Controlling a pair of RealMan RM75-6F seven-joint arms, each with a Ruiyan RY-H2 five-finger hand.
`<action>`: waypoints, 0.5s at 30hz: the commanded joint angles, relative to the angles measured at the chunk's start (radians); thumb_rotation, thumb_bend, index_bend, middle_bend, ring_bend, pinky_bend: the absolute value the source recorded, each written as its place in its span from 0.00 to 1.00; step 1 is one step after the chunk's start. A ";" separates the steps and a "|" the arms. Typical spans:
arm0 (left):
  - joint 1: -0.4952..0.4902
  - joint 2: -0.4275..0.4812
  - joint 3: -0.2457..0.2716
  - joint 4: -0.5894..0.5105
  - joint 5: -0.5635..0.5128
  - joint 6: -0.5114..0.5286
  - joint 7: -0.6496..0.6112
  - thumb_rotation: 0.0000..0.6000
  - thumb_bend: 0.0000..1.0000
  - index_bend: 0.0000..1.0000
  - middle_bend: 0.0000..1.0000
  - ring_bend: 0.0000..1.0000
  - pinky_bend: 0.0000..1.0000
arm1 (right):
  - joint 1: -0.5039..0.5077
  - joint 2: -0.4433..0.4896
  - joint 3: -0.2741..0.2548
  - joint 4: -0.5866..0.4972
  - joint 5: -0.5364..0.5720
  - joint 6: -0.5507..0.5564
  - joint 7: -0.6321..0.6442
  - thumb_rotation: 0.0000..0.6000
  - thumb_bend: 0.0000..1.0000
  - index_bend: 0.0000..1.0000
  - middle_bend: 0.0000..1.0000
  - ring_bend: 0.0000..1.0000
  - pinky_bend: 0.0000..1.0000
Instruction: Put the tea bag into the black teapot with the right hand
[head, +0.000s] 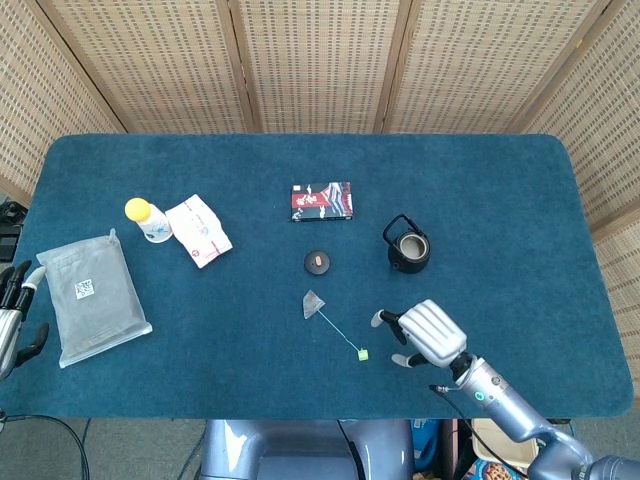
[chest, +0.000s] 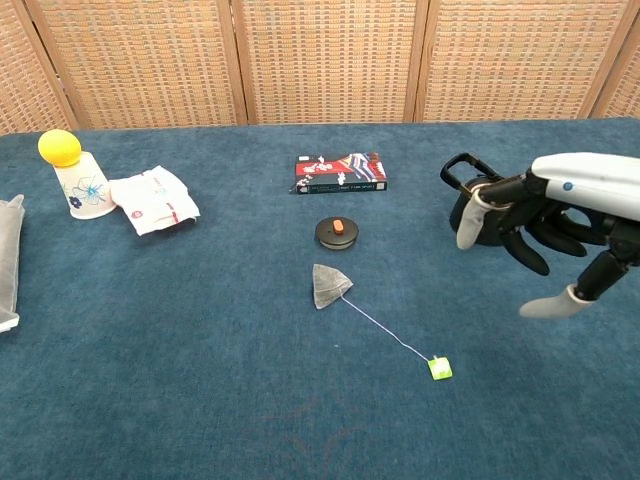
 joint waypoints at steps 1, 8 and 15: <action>-0.002 -0.002 -0.001 0.004 -0.002 -0.002 -0.003 1.00 0.45 0.00 0.00 0.00 0.00 | 0.009 -0.028 -0.005 0.009 0.016 -0.015 -0.034 1.00 0.28 0.42 0.81 0.86 0.91; -0.005 -0.007 -0.004 0.018 -0.006 0.000 -0.002 1.00 0.45 0.00 0.00 0.00 0.00 | 0.027 -0.088 -0.012 0.039 0.038 -0.038 -0.101 1.00 0.34 0.47 0.84 0.89 0.94; -0.008 -0.013 -0.007 0.024 -0.009 0.004 0.004 1.00 0.45 0.00 0.00 0.00 0.00 | 0.053 -0.140 -0.022 0.075 0.076 -0.091 -0.129 1.00 0.40 0.50 0.86 0.90 0.95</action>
